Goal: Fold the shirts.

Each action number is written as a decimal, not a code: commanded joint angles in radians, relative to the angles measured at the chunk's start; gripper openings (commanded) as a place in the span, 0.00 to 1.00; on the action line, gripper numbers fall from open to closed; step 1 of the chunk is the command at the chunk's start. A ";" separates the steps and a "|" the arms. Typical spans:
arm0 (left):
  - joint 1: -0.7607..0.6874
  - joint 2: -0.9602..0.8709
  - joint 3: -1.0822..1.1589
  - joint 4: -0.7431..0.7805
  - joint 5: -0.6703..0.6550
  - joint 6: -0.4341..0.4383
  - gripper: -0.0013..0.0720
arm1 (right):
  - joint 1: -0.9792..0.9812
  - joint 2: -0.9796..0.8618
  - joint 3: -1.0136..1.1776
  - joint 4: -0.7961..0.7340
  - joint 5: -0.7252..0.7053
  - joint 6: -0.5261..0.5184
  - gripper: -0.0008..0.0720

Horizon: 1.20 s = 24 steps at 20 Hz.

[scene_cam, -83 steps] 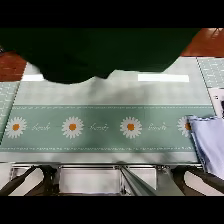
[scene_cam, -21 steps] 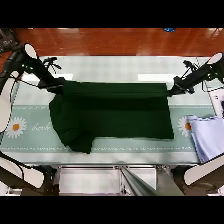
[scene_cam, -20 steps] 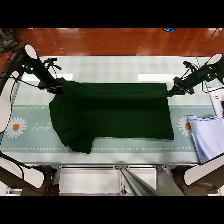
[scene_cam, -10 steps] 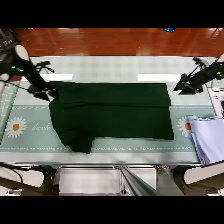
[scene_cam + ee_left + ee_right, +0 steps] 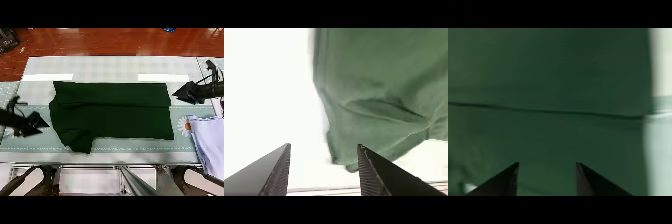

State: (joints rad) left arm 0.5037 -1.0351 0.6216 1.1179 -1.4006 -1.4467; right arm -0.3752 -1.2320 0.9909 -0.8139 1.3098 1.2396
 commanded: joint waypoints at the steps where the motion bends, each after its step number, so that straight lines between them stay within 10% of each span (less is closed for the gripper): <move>1: 0.058 0.079 -0.243 -0.131 0.069 0.050 0.71 | 0.004 0.094 -0.138 0.140 -0.045 -0.064 0.59; 13: -0.163 0.021 -0.293 -0.229 0.301 0.049 0.71 | 0.004 0.104 -0.142 0.124 -0.032 -0.004 0.59; 14: -0.200 -0.001 -0.293 -0.229 0.312 0.050 0.63 | 0.003 0.104 -0.141 0.124 -0.032 0.000 0.59; 16: -0.237 -0.018 -0.292 -0.229 0.320 0.083 0.06 | -0.039 0.115 -0.141 0.108 -0.025 0.005 0.58; 20: -0.225 -0.014 -0.284 -0.229 0.308 0.112 0.05 | -0.172 0.188 -0.182 -0.423 0.088 0.223 0.58; 24: -0.225 -0.014 -0.284 -0.229 0.301 0.112 0.05 | -0.170 0.224 -0.367 -0.393 0.134 0.216 0.59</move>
State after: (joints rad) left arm 0.2817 -1.0473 0.3359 0.8852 -1.1007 -1.3422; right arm -0.5320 -1.0332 0.7258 -1.1320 1.4021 1.4178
